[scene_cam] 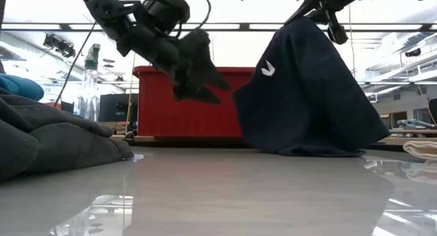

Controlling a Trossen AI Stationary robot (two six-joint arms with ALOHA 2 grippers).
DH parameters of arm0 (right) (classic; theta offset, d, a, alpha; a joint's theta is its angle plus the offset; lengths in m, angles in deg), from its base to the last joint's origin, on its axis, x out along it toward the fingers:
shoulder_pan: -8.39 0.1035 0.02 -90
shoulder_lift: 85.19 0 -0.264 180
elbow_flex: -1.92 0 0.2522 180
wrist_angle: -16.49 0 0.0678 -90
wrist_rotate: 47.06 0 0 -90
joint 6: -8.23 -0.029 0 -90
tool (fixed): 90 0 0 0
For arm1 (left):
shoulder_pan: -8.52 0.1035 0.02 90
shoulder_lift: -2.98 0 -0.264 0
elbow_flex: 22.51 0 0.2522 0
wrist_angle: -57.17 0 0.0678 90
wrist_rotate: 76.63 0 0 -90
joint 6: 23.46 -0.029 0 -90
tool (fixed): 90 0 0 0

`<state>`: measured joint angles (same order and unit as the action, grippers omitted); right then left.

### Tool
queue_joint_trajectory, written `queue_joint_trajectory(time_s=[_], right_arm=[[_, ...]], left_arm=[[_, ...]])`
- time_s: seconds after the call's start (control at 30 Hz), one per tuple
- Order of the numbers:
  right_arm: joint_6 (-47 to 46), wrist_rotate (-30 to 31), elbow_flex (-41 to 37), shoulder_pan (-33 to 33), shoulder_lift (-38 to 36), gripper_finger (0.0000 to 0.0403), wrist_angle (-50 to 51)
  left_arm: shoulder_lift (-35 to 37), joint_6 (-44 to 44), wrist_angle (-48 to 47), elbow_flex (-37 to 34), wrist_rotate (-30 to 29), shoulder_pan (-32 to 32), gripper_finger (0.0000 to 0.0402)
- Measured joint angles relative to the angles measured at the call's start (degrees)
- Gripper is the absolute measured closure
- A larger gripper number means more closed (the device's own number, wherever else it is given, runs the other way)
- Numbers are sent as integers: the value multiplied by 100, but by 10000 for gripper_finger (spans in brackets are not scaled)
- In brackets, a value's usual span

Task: Fold laundry
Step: Fold the black shorts

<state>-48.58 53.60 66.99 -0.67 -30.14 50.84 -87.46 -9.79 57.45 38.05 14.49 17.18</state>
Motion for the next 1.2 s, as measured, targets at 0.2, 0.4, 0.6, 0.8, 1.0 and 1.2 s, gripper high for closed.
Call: queue_joint_trajectory(time_s=[0.2, 0.4, 0.6, 0.8, 1.0, 1.2], right_arm=[[31, -279, 0, 10, 2, 385, -245], [39, -452, 0, 11, 2, 385, -479], [39, -474, 0, 11, 2, 385, -473], [42, -376, 0, 11, 2, 385, -469], [134, -197, 0, 11, 2, 385, -423], [932, 521, 0, -50, 14, 385, 41]], left_arm=[[-331, 281, 411, -2, -326, 358, 64], [-708, 173, 1560, -1, 710, 501, 63], [-771, -107, 2374, 2, 803, 332, 66], [-765, -102, 2186, 107, 581, 331, 172], [-749, 336, 1319, 276, 759, 619, 380], [-359, 2059, 343, 914, 1926, 1084, 385]])
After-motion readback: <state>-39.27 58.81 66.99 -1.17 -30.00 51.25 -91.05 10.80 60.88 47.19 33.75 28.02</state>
